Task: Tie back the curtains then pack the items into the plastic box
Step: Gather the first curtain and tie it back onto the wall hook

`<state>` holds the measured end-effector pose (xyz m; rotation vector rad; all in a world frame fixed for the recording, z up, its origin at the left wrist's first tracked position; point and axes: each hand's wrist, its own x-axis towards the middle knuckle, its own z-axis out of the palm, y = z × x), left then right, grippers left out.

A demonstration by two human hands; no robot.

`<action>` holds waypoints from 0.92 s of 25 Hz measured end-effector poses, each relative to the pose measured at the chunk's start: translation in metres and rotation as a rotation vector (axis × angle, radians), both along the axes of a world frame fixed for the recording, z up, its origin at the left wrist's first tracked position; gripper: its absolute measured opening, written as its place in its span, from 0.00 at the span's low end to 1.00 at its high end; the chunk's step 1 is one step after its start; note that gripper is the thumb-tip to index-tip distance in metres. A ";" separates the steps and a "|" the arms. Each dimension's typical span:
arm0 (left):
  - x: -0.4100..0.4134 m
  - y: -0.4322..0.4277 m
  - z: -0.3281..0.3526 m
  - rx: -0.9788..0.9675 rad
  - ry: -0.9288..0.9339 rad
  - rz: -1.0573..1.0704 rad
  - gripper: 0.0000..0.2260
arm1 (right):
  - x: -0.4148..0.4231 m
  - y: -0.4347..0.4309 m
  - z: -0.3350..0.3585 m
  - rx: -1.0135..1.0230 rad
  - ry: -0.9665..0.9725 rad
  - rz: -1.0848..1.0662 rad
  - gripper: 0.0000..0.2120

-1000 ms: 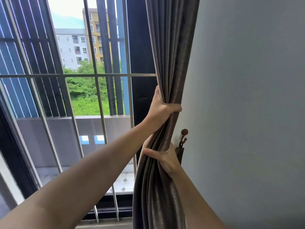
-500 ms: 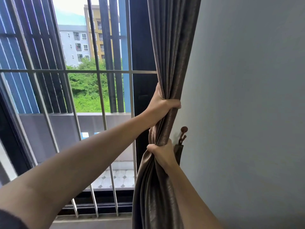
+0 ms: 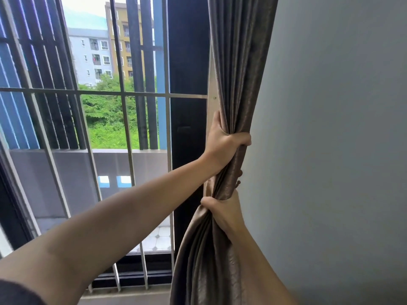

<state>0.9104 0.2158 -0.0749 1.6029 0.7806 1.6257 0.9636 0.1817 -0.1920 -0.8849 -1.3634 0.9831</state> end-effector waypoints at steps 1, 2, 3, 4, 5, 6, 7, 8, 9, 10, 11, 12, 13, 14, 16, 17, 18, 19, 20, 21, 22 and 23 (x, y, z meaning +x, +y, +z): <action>0.006 -0.001 0.001 -0.010 -0.002 -0.040 0.29 | 0.013 0.001 -0.001 -0.006 -0.040 -0.022 0.13; 0.013 -0.002 0.002 -0.017 -0.003 -0.077 0.29 | 0.028 0.001 -0.001 -0.004 -0.076 -0.035 0.13; 0.018 -0.002 0.002 -0.019 -0.006 -0.099 0.31 | 0.043 0.001 0.001 0.006 -0.102 -0.041 0.12; 0.023 0.000 0.002 -0.021 -0.003 -0.117 0.33 | 0.058 0.000 0.004 0.016 -0.130 -0.051 0.11; 0.029 0.003 0.002 -0.030 0.012 -0.145 0.36 | 0.073 0.001 0.007 0.020 -0.158 -0.071 0.09; 0.033 0.006 0.003 -0.045 0.038 -0.193 0.41 | 0.086 0.000 0.010 0.024 -0.175 -0.077 0.07; 0.036 0.008 0.002 -0.065 0.067 -0.264 0.45 | 0.096 -0.001 0.012 0.021 -0.182 -0.073 0.07; 0.038 0.012 0.000 -0.080 0.092 -0.340 0.47 | 0.105 -0.001 0.015 0.018 -0.170 -0.069 0.07; 0.038 0.016 -0.002 -0.087 0.090 -0.397 0.46 | 0.113 0.001 0.015 0.008 -0.162 -0.085 0.08; 0.036 0.021 -0.006 -0.101 0.063 -0.400 0.41 | 0.119 0.004 0.016 0.001 -0.154 -0.105 0.09; 0.034 0.028 -0.013 -0.136 0.024 -0.335 0.35 | 0.126 0.008 0.016 -0.013 -0.157 -0.124 0.10; 0.031 0.035 -0.023 -0.199 0.005 -0.212 0.29 | 0.130 0.010 0.017 -0.020 -0.157 -0.124 0.10; 0.028 0.042 -0.036 -0.279 0.038 -0.069 0.25 | 0.132 0.013 0.017 -0.021 -0.160 -0.117 0.10; 0.024 0.052 -0.054 -0.367 0.128 0.067 0.22 | 0.134 0.016 0.017 -0.023 -0.159 -0.102 0.11; 0.018 0.072 -0.092 -0.482 0.481 0.225 0.16 | 0.136 0.024 0.017 -0.027 -0.151 -0.089 0.10; 0.016 0.079 -0.110 -0.515 0.682 0.232 0.13 | 0.137 0.028 0.016 -0.028 -0.142 -0.084 0.09; 0.018 0.086 -0.127 -0.540 0.835 0.235 0.12 | 0.138 0.034 0.014 -0.033 -0.130 -0.077 0.10; 0.021 0.089 -0.141 -0.552 0.915 0.247 0.11 | 0.139 0.040 0.012 -0.040 -0.129 -0.061 0.11; 0.024 0.093 -0.155 -0.562 0.924 0.267 0.10 | 0.139 0.045 0.010 -0.047 -0.133 -0.055 0.11; 0.027 0.098 -0.167 -0.563 0.888 0.291 0.10 | 0.139 0.050 0.009 -0.043 -0.141 -0.051 0.11; 0.030 0.105 -0.177 -0.573 0.842 0.305 0.11 | 0.140 0.056 0.008 -0.035 -0.149 -0.045 0.11; 0.032 0.108 -0.185 -0.592 0.821 0.292 0.14 | 0.140 0.059 0.007 -0.036 -0.154 -0.036 0.13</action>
